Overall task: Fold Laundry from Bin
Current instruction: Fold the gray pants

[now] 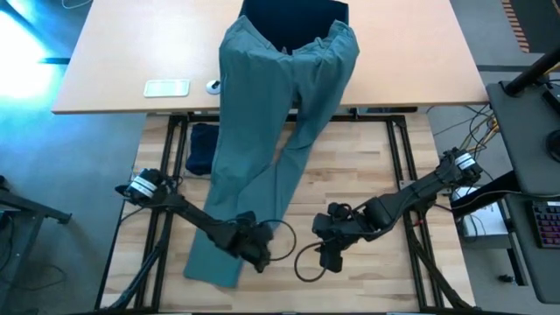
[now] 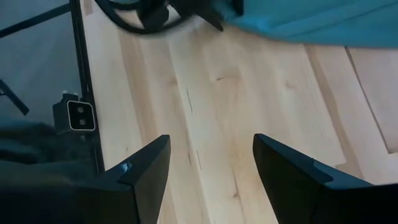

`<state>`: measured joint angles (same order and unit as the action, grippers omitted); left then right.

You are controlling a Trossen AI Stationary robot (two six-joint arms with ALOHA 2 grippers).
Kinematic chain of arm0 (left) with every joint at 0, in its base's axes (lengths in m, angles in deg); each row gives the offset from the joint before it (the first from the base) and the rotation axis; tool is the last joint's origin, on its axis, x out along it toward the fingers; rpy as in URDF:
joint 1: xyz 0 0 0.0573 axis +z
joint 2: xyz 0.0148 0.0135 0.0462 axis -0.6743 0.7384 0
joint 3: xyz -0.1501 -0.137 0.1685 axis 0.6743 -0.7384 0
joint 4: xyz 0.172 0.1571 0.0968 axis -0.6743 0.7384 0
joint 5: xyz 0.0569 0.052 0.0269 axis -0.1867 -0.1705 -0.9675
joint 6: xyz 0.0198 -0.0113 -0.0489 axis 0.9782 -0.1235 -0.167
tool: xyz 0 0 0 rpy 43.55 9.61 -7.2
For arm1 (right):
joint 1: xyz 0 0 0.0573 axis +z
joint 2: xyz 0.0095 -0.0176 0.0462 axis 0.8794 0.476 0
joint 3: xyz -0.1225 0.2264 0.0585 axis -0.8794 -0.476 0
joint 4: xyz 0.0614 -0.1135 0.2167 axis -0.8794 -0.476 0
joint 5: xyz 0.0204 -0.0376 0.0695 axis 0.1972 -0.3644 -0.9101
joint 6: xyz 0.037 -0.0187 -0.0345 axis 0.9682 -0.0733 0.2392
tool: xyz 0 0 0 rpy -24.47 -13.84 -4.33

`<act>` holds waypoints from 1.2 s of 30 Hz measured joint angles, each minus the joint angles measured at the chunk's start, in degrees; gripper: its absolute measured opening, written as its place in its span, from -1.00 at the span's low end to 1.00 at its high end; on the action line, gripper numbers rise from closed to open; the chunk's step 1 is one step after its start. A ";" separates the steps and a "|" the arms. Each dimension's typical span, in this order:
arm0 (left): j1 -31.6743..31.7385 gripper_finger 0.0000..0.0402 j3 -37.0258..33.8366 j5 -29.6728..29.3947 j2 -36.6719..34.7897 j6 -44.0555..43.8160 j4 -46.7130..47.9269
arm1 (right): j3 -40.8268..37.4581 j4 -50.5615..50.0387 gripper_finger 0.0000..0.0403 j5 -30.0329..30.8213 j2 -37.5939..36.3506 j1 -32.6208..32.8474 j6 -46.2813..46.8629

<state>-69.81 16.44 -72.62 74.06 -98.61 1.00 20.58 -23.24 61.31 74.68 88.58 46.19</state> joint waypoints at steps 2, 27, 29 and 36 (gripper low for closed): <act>1.24 -0.61 2.43 2.38 0.24 1.19 0.96 | 0.00 -0.05 0.11 -0.30 -0.06 0.00 0.02; 7.60 -1.00 6.53 18.66 -2.66 -22.32 -17.38 | -9.45 4.42 0.11 17.93 -0.53 8.82 10.82; 7.10 -1.00 1.60 19.05 -2.55 -26.63 -21.67 | -11.32 10.91 0.11 18.10 3.52 8.74 10.82; 5.60 -1.00 -7.53 18.37 -3.75 -37.44 -34.45 | -9.74 23.23 0.11 20.69 18.99 8.56 9.77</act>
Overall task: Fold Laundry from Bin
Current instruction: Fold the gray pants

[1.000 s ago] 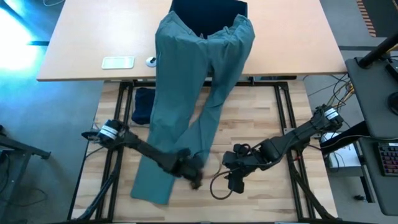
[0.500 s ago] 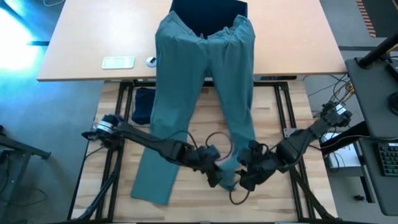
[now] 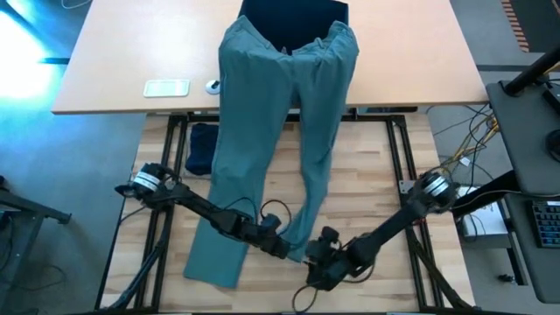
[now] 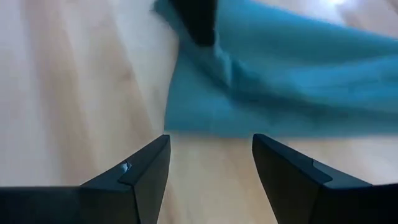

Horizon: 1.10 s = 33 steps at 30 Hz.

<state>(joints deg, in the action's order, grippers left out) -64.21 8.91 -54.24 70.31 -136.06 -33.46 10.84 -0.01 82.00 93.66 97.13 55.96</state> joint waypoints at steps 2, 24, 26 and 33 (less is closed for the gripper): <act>-0.30 -1.00 -0.96 -0.60 -0.89 -1.19 -4.35 | 1.87 -0.15 0.11 2.84 3.10 -0.34 0.12; -7.46 -0.91 -1.08 -4.58 -6.32 -1.44 3.43 | 6.16 -6.35 0.04 -22.64 -1.33 6.48 6.96; -7.89 -0.88 -1.06 -6.17 -6.30 -1.44 0.23 | 6.19 -4.82 0.03 -13.53 -3.15 6.64 4.67; -7.84 -0.99 -1.05 -10.23 -6.69 -0.23 -12.28 | 6.10 -2.42 0.02 0.67 -0.33 5.02 -2.44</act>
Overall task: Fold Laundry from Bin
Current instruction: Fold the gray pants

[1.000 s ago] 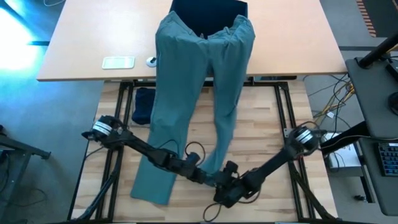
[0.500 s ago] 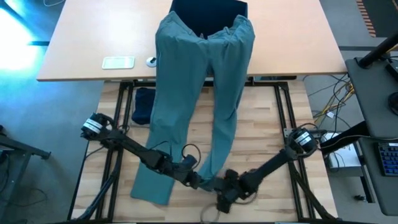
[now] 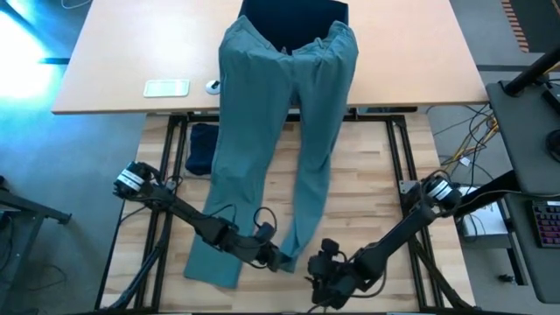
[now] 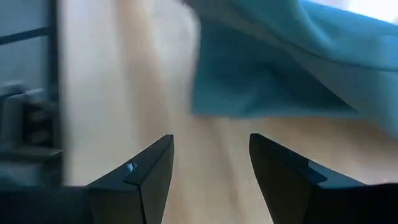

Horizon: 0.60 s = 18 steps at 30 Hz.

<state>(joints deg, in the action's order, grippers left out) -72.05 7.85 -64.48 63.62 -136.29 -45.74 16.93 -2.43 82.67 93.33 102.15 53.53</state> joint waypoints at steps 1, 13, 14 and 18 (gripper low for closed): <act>-0.10 -0.99 0.00 -0.33 -0.04 -0.09 -1.38 | -0.05 0.50 0.02 1.30 0.83 -0.41 -0.04; -0.51 -1.00 -0.46 -2.12 0.13 -1.65 -3.33 | 0.14 10.92 -0.13 0.49 11.13 -6.59 0.50; -0.68 -1.00 -0.58 -2.29 -0.11 -1.96 -3.44 | 0.18 11.05 -0.15 -2.62 11.74 -6.85 0.83; -1.33 -1.00 -0.24 -2.34 -2.99 -2.09 4.58 | 0.39 7.75 -0.25 -15.82 11.17 -6.59 3.40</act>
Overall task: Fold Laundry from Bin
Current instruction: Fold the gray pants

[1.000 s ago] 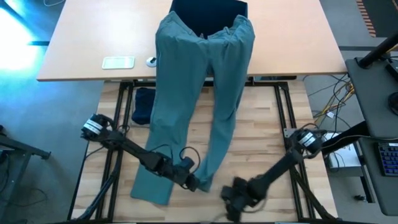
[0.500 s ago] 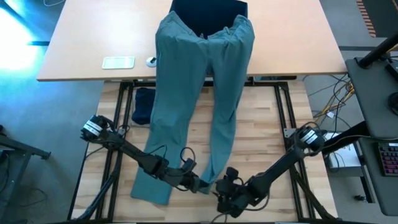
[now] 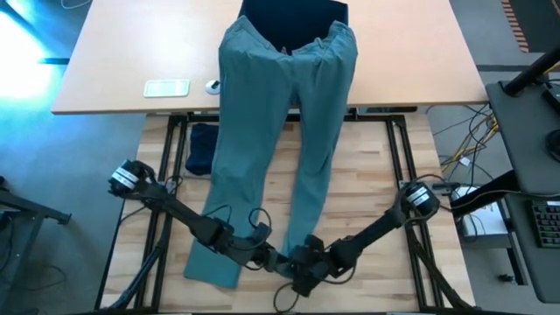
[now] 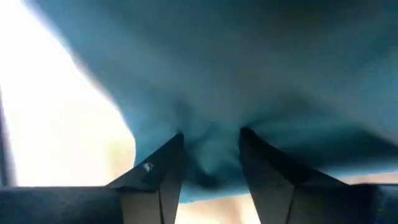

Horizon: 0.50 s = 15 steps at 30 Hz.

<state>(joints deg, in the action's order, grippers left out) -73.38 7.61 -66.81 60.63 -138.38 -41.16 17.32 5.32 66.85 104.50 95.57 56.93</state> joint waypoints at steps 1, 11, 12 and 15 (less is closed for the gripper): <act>-0.27 -1.00 -0.04 0.03 -0.54 0.01 3.95 | -0.01 -1.81 -0.28 -3.33 -0.72 0.49 1.24; -3.64 -0.96 0.47 5.92 4.00 -1.45 16.70 | 0.17 -6.74 -0.42 -13.35 -12.99 4.51 5.81; -4.02 -0.92 0.70 6.52 4.37 -1.35 16.74 | 0.34 -6.85 -0.41 -12.92 -14.06 4.49 6.04; -4.68 -0.79 1.27 6.82 4.23 -0.47 16.92 | 0.50 -7.78 -0.37 -11.23 -16.90 4.51 6.07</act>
<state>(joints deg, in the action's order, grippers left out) -78.06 8.88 -59.99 64.86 -138.85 -24.24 17.82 -2.46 55.62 87.60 100.07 63.01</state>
